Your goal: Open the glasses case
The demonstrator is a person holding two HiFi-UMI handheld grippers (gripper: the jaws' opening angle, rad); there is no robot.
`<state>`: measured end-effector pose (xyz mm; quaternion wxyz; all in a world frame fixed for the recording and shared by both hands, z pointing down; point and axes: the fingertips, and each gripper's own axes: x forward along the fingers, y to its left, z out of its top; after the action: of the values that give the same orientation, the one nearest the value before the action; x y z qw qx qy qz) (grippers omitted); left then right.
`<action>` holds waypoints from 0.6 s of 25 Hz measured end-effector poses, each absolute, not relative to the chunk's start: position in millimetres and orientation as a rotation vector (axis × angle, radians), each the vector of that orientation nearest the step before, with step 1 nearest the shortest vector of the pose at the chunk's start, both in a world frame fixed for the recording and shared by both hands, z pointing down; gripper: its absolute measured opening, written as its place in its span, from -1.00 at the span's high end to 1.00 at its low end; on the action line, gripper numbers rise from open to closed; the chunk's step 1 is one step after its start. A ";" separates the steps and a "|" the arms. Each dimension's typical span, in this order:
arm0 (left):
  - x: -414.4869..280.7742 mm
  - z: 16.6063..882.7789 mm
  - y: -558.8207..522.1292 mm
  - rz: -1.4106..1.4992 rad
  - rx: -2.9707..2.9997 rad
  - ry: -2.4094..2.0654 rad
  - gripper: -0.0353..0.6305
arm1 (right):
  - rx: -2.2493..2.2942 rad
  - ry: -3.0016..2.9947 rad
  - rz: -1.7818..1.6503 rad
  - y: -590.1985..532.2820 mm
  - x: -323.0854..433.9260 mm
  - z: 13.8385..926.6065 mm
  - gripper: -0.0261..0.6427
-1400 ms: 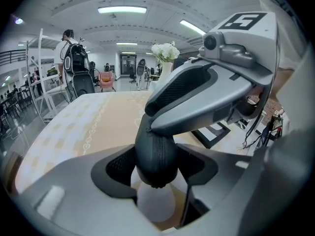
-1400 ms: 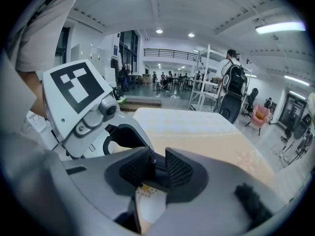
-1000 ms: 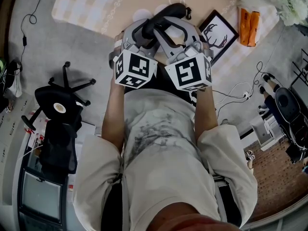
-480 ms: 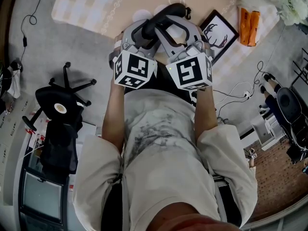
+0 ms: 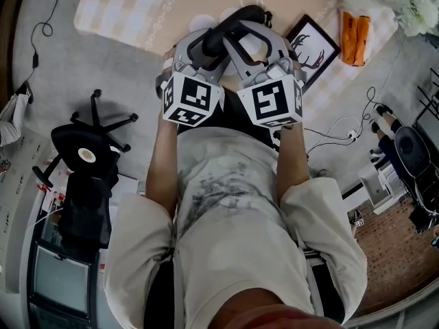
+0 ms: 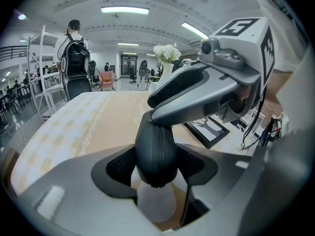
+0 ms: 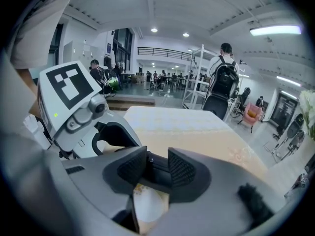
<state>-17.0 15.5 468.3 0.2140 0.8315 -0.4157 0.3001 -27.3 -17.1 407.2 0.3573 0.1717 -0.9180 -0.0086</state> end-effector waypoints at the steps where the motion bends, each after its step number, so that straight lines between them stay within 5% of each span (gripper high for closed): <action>1: -17.1 468.4 15.5 0.832 2.308 -1.153 0.09 | 0.447 -2.369 -0.019 -17.7 -26.8 407.4 0.50; 15: -16.9 469.5 16.1 0.828 2.305 -1.159 0.10 | 0.503 -2.344 -0.016 -28.6 -16.6 409.2 0.51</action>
<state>-16.9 16.1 469.5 0.2143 0.8309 -0.4179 0.2984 -16.6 -28.6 409.2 0.3634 0.1954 -0.9109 -0.0062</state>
